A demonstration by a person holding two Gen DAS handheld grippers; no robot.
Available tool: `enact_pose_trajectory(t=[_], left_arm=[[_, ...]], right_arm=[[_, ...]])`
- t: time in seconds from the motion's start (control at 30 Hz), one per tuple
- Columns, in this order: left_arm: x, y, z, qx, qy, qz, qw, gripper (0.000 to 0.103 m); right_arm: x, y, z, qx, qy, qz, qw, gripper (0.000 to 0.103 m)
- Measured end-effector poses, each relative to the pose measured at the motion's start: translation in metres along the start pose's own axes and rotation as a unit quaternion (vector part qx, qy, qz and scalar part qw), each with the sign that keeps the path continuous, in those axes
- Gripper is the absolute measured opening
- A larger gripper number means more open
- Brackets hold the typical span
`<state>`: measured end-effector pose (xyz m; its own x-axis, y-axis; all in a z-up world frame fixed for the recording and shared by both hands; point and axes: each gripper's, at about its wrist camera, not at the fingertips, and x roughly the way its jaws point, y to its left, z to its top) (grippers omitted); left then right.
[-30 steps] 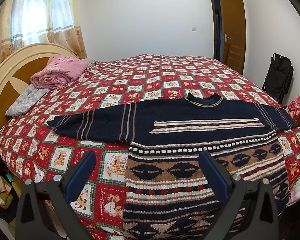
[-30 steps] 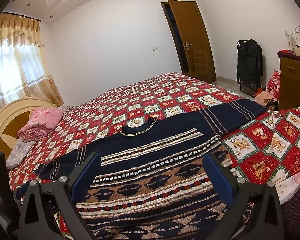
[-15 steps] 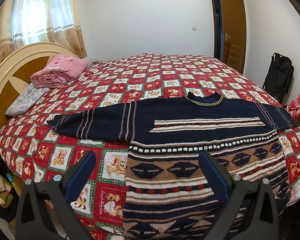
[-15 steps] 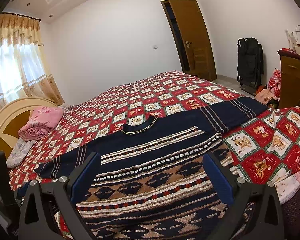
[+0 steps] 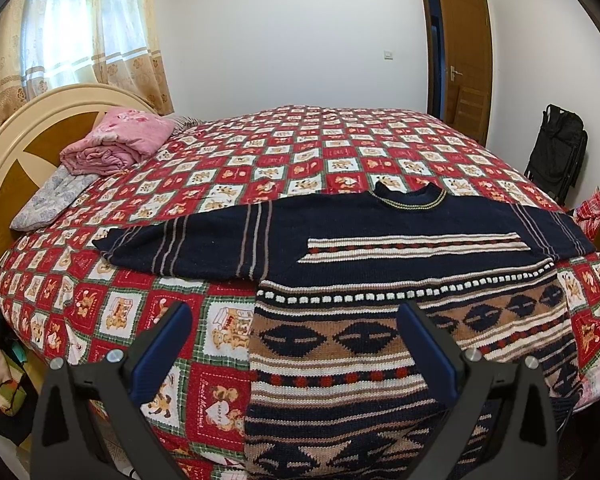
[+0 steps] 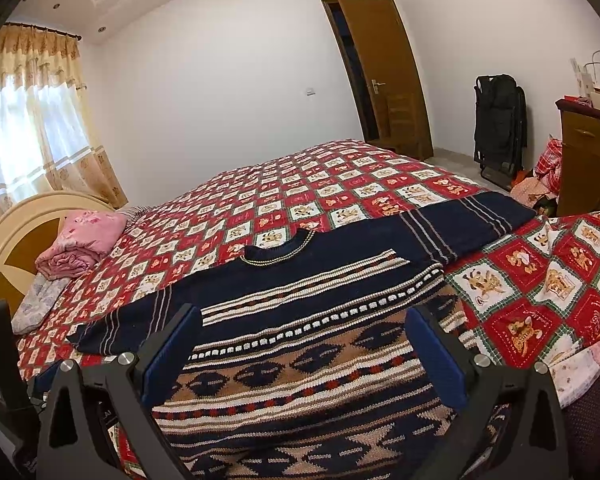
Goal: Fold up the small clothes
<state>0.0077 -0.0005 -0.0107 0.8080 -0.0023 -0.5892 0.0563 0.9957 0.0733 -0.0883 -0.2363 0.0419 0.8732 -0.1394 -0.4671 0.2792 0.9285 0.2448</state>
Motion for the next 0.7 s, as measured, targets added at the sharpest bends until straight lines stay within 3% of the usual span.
enact_pose_trajectory(t=[0.5,0.7], left_arm=[[0.010,-0.004,-0.010,0.001,0.013,-0.009,0.9999,0.103],[0.026,-0.009,-0.011,0.010,0.024,-0.029,0.9993,0.103]], right_arm=[[0.021,-0.010,-0.004,0.002,0.028,-0.014,1.000,0.102],[0.037,-0.055,0.022,-0.019,0.019,-0.042,0.999,0.102]])
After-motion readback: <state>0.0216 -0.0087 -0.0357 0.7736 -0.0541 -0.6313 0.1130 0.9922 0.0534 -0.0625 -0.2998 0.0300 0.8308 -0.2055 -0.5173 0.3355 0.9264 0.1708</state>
